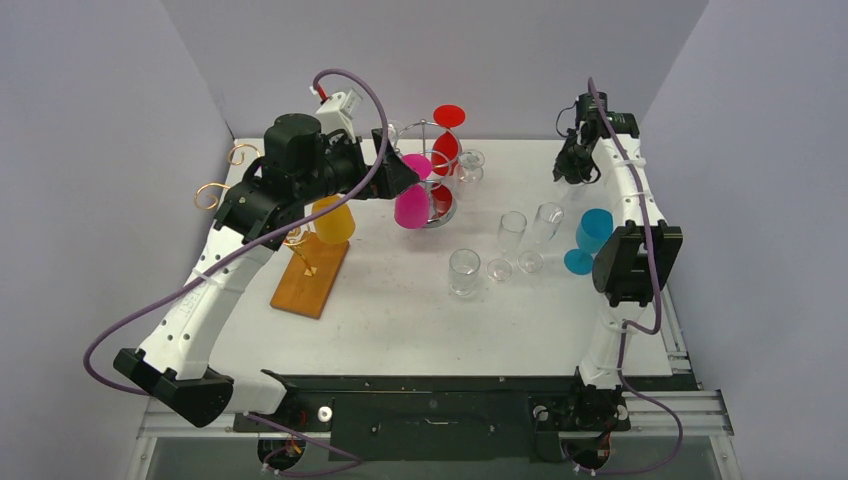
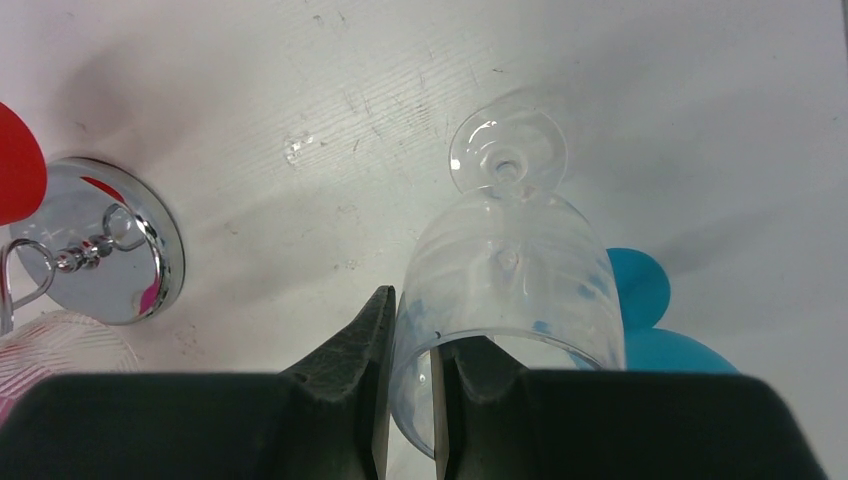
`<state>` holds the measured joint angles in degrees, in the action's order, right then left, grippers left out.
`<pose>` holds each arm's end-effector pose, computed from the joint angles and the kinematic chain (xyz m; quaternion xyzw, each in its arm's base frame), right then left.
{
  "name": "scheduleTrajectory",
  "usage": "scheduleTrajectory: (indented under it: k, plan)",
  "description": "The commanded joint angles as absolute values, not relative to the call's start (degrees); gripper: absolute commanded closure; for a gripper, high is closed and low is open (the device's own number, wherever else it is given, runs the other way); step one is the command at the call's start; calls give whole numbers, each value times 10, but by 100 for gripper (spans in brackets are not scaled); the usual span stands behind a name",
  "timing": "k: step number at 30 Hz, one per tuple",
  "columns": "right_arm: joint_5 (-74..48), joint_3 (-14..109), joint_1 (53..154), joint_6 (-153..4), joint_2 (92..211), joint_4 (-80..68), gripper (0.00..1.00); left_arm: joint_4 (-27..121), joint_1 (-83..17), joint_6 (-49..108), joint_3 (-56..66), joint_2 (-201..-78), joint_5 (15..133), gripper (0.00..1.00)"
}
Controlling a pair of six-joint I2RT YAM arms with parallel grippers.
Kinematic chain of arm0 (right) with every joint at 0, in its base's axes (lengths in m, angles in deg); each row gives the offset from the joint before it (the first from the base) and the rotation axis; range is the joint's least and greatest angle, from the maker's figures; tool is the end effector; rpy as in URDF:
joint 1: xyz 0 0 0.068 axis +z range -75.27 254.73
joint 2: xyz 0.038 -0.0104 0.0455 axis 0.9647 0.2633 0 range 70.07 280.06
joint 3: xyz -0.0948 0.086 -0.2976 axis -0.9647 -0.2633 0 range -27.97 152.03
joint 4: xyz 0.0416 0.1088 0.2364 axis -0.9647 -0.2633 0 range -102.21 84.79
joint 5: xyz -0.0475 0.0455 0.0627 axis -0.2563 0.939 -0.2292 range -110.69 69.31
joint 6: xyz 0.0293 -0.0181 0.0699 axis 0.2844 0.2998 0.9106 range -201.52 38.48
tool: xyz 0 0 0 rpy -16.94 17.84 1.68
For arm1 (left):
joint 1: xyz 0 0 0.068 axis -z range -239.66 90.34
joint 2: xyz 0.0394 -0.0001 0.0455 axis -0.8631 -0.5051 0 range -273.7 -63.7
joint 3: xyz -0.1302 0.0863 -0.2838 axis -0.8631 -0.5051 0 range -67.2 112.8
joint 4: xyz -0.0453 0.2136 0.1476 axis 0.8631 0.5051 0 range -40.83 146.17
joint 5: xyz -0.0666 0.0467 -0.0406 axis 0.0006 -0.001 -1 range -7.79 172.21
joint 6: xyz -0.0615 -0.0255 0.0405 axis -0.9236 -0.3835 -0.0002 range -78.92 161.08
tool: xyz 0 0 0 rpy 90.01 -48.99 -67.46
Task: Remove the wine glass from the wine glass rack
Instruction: Place the wine glass at the center of the board.
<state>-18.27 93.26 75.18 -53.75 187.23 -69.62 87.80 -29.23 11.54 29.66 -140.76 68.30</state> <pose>0.4764 0.0066 0.3505 0.2230 0.9404 0.0822 0.2432 0.2442 -0.1620 0.5175 0.0768 0.8067 -0.3740 0.4511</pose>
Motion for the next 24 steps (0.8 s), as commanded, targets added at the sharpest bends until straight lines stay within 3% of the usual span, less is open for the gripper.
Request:
scheduleTrajectory:
  k: [1, 13, 18, 24]
  plan:
    - [-181, 921, 750, -545, 1882, -674, 100, 862, -291, 119, 294, -1406, 682, 4]
    - [-182, 912, 749, -543, 1897, -667, 100, 862, -291, 118, 290, -1405, 682, 4]
    - [-184, 915, 749, -543, 1894, -669, 89, 860, -291, 118, 286, -1404, 682, 4]
    - [-183, 926, 749, -541, 1893, -674, 83, 861, -291, 118, 283, -1399, 682, 4]
